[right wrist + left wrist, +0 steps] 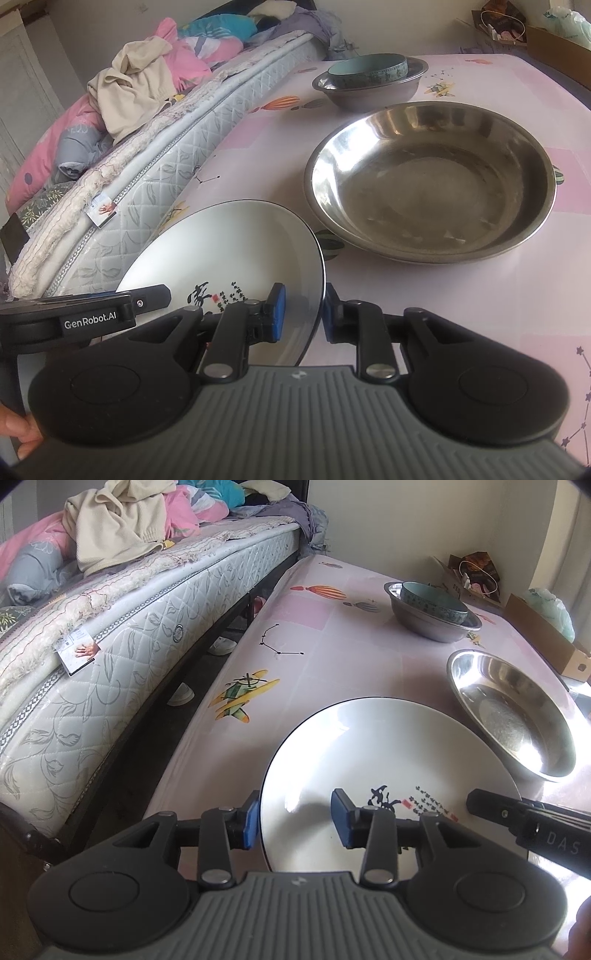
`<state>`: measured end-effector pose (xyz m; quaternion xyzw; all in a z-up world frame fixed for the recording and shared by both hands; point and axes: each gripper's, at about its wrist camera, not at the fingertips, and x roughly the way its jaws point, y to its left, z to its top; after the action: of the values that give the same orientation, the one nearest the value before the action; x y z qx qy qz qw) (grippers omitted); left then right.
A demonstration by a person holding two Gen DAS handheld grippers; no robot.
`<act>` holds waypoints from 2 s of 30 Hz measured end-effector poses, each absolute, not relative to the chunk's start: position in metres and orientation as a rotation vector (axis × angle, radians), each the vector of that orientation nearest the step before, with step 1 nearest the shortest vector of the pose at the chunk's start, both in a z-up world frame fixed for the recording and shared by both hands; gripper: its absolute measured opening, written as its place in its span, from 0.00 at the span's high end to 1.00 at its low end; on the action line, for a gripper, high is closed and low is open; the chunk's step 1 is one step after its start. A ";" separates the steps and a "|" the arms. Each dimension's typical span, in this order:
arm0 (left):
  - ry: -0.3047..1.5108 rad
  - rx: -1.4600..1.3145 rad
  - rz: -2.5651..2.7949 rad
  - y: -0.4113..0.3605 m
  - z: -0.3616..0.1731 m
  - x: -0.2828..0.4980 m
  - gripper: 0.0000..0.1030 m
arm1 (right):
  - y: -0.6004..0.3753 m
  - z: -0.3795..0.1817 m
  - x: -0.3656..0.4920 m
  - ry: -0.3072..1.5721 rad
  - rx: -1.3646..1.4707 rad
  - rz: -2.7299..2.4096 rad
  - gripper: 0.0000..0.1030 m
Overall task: Organize plates and bowls
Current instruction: 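Carry the white plate toward the nested steel bowls with both grippers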
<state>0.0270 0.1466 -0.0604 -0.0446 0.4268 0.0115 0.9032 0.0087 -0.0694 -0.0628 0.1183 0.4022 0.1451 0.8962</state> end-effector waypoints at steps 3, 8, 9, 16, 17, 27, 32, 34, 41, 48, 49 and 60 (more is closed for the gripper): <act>0.881 -0.093 0.029 0.146 -0.060 0.026 0.61 | -0.070 -0.062 0.009 0.837 0.252 0.301 0.80; 0.878 -0.095 0.037 0.148 -0.059 0.024 0.61 | -0.070 -0.062 0.010 0.842 0.259 0.307 0.80; 0.879 -0.096 0.038 0.149 -0.059 0.024 0.61 | -0.069 -0.062 0.010 0.843 0.260 0.308 0.80; 0.870 -0.102 0.043 0.151 -0.054 0.021 0.61 | -0.068 -0.060 0.010 0.841 0.262 0.318 0.80; 0.869 -0.104 0.043 0.151 -0.053 0.021 0.61 | -0.067 -0.059 0.010 0.839 0.262 0.319 0.80; 0.845 -0.109 0.051 0.153 -0.042 0.015 0.61 | -0.069 -0.052 0.007 0.830 0.270 0.333 0.80; 0.820 -0.111 0.055 0.154 -0.032 0.012 0.61 | -0.068 -0.044 0.006 0.819 0.271 0.340 0.80; 0.809 -0.110 0.055 0.153 -0.028 0.011 0.61 | -0.068 -0.040 0.005 0.813 0.273 0.342 0.80; 0.782 -0.109 0.051 0.149 -0.018 0.011 0.61 | -0.071 -0.030 0.003 0.797 0.281 0.339 0.80; 0.763 -0.104 0.033 0.140 -0.010 0.015 0.61 | -0.079 -0.021 0.002 0.772 0.293 0.324 0.80; 0.760 -0.103 0.030 0.138 -0.009 0.016 0.61 | -0.080 -0.019 0.002 0.769 0.294 0.320 0.80; 0.730 -0.095 -0.027 0.109 0.001 0.036 0.61 | -0.107 -0.010 0.006 0.745 0.318 0.268 0.80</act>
<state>0.0355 0.1092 0.0009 -0.0464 0.3569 -0.0134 0.9329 0.0055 -0.1065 -0.0101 0.1540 0.3615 0.1302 0.9103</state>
